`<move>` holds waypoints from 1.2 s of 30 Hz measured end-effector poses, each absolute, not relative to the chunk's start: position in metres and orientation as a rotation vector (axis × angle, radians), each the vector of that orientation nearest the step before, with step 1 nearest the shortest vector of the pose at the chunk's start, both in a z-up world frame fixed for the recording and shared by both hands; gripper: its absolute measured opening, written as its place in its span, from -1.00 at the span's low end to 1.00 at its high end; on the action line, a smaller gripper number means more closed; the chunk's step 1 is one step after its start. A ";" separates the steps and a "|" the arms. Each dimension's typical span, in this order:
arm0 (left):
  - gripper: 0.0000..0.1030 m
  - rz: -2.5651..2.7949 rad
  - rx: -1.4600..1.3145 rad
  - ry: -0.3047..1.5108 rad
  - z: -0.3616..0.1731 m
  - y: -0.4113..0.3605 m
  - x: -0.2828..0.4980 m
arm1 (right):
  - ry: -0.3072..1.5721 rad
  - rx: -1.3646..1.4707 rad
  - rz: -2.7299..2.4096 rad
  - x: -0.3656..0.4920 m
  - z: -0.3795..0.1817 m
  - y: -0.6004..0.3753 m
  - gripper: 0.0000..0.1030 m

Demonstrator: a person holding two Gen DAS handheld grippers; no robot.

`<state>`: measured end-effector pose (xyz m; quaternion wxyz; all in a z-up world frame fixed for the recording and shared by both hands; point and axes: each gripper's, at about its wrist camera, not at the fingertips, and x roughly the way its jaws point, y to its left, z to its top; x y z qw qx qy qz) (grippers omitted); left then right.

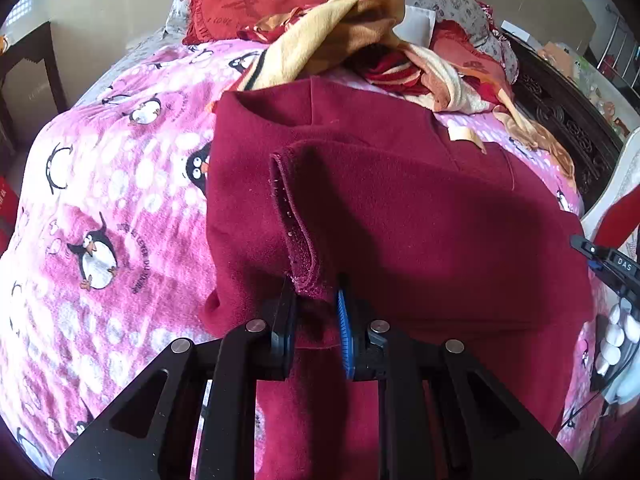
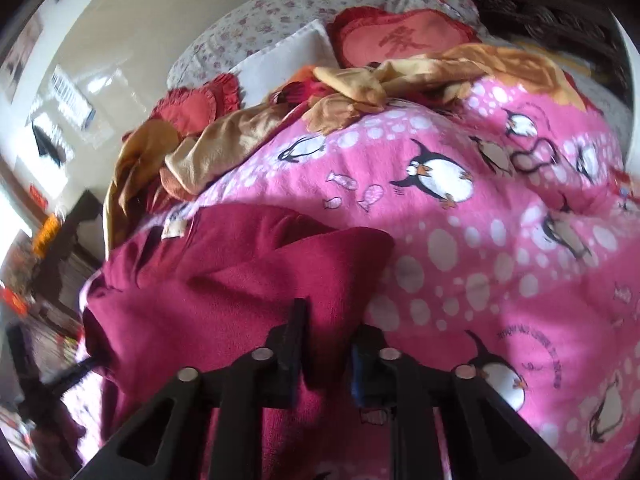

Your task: Fold small clothes

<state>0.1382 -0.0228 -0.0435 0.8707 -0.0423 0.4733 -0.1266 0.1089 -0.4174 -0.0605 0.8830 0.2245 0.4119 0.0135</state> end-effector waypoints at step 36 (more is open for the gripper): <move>-0.02 -0.277 -0.113 0.951 -0.011 -0.010 0.057 | 0.954 -0.029 -0.057 0.016 -0.034 -0.316 -0.28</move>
